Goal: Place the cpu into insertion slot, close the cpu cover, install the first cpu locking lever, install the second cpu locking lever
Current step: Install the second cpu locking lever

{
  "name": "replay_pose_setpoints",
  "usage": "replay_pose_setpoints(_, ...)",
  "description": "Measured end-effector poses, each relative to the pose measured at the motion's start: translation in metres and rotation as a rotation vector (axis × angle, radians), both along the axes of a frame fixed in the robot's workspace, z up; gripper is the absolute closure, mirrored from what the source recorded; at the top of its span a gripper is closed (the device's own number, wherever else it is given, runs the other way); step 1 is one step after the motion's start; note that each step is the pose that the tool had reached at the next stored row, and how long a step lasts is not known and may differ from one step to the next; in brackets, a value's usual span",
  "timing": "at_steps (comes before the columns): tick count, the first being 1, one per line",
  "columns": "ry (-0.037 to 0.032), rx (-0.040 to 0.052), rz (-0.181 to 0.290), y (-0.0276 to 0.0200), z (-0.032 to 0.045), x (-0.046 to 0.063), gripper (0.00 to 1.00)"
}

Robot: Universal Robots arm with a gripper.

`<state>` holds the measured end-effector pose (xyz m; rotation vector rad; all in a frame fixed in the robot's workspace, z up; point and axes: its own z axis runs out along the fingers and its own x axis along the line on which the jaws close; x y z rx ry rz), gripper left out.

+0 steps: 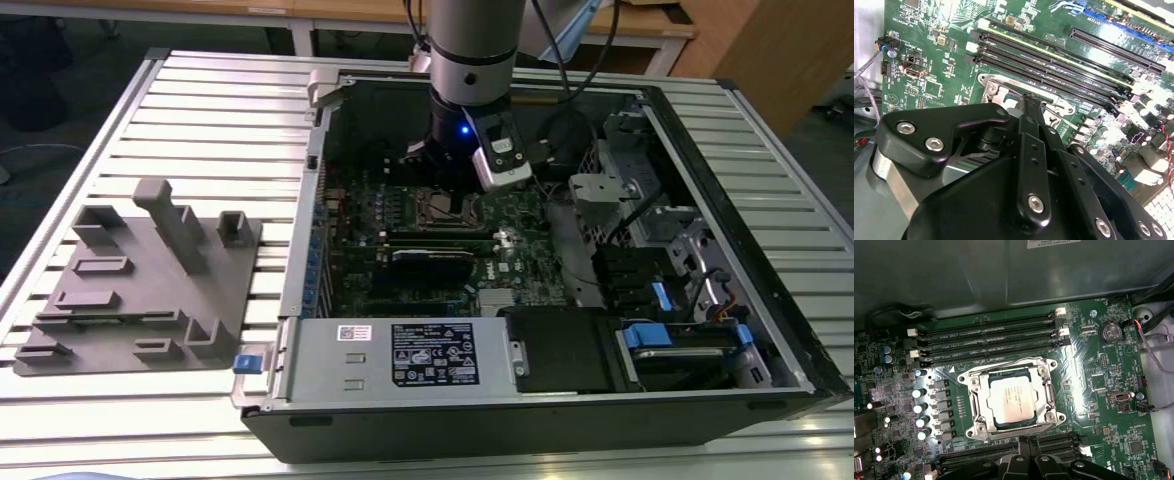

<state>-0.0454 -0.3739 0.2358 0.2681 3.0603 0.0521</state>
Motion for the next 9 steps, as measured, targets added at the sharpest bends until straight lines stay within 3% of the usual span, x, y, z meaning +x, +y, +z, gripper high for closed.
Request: replay_pose_setpoints(9,0.0,0.0,0.0,0.0,-0.0022,0.0,0.89)
